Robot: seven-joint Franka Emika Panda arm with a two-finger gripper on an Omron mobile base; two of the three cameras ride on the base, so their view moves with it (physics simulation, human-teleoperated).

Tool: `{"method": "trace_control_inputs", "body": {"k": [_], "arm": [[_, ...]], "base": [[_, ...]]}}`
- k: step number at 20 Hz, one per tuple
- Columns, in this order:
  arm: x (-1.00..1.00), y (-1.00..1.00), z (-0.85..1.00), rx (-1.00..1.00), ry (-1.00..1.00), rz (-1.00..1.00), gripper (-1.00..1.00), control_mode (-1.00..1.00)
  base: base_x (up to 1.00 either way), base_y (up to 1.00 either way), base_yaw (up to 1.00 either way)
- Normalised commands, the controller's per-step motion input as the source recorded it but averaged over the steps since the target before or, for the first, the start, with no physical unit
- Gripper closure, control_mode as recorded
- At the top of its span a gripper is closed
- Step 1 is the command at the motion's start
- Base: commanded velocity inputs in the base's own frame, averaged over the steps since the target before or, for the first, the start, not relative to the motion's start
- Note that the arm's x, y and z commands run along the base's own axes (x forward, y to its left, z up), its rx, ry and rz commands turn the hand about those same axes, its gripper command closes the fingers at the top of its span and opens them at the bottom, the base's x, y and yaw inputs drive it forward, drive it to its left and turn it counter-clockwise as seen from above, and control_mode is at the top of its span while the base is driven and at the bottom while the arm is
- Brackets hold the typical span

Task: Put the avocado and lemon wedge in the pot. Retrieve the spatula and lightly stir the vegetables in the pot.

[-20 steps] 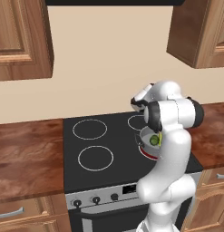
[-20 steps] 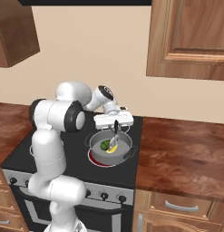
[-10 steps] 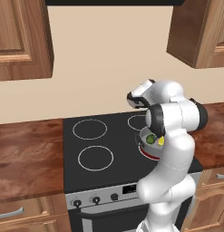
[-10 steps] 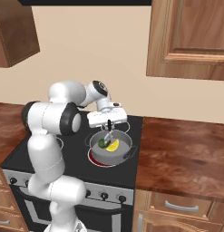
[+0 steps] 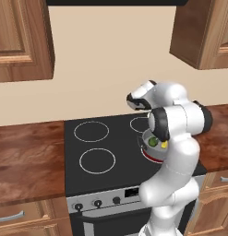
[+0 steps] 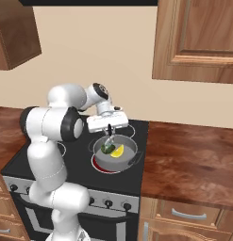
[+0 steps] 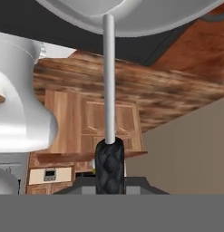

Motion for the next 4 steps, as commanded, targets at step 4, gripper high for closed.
{"method": "trace_control_inputs", "body": {"k": [4], "arm": [[-0.05, 0.08, 0.26, 0.03, -0.07, 0.0, 1.0, -1.0]], "base": [[0.0, 0.0, 0.0]]}}
